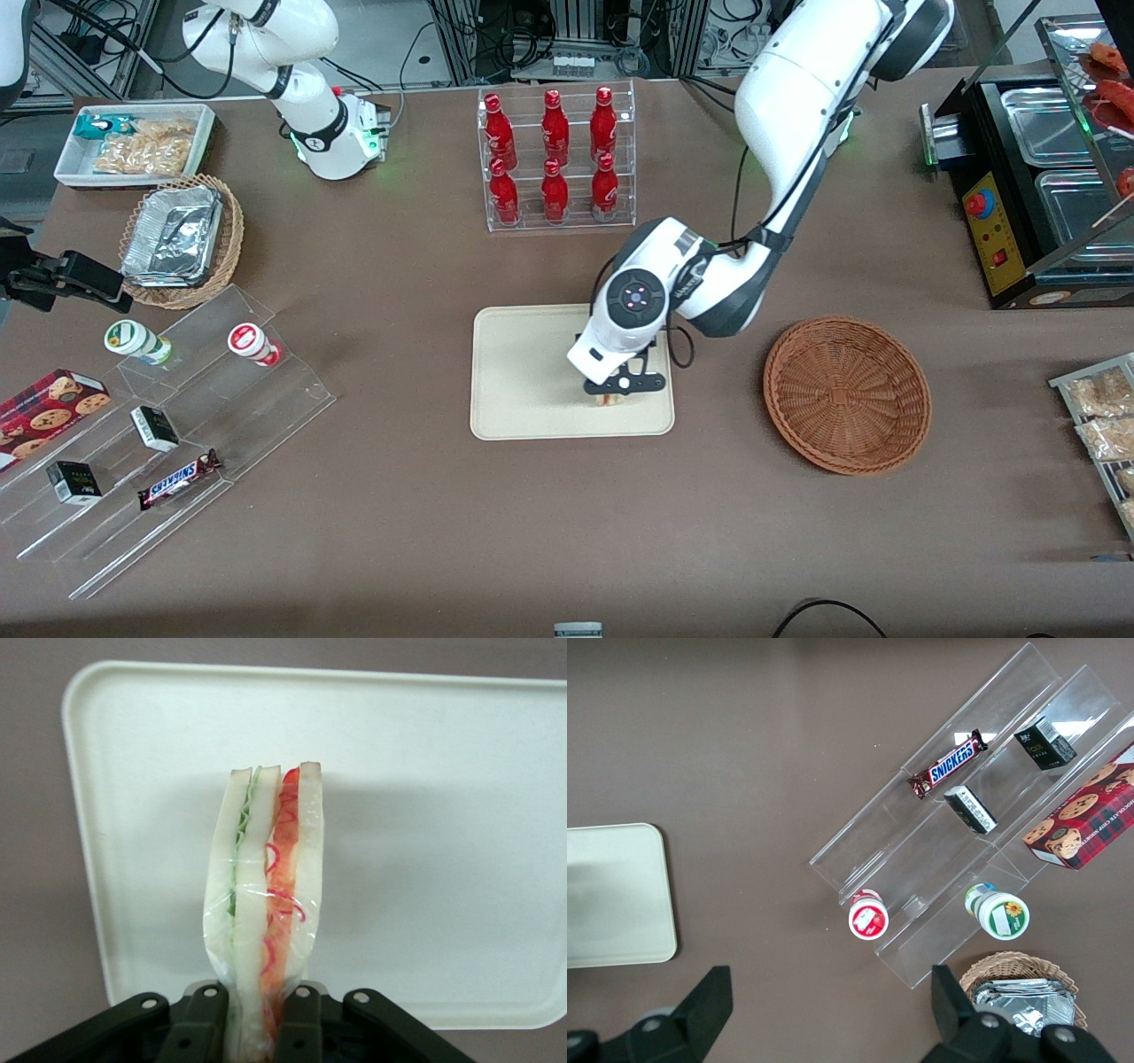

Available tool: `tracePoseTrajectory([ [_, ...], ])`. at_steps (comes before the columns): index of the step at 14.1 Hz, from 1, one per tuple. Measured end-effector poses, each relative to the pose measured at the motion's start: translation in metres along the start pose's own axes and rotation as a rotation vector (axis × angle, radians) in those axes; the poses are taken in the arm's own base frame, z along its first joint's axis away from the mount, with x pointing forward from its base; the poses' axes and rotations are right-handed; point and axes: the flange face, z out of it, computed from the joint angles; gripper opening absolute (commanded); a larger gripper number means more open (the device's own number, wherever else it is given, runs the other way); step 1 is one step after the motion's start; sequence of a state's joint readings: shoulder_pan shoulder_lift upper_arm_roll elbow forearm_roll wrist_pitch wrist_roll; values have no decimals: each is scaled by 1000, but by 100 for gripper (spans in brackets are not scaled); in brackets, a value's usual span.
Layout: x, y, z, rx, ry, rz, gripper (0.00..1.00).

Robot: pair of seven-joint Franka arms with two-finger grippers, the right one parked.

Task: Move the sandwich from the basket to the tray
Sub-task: 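Carry the sandwich with the left gripper over to the cream tray, then lower the sandwich onto the tray and open the left gripper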

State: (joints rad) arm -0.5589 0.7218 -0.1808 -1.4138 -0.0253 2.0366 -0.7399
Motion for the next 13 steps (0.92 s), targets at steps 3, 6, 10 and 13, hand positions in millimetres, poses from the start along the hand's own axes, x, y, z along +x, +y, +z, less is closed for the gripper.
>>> tracePoseTrajectory([
  [3, -12, 23, 6, -18, 20, -8, 12],
  [6, -19, 39, 21, -44, 48, -11, 12],
  [10, -22, 44, 42, -6, 77, -22, 37],
  [13, -21, 49, 47, -18, 112, -17, 100],
])
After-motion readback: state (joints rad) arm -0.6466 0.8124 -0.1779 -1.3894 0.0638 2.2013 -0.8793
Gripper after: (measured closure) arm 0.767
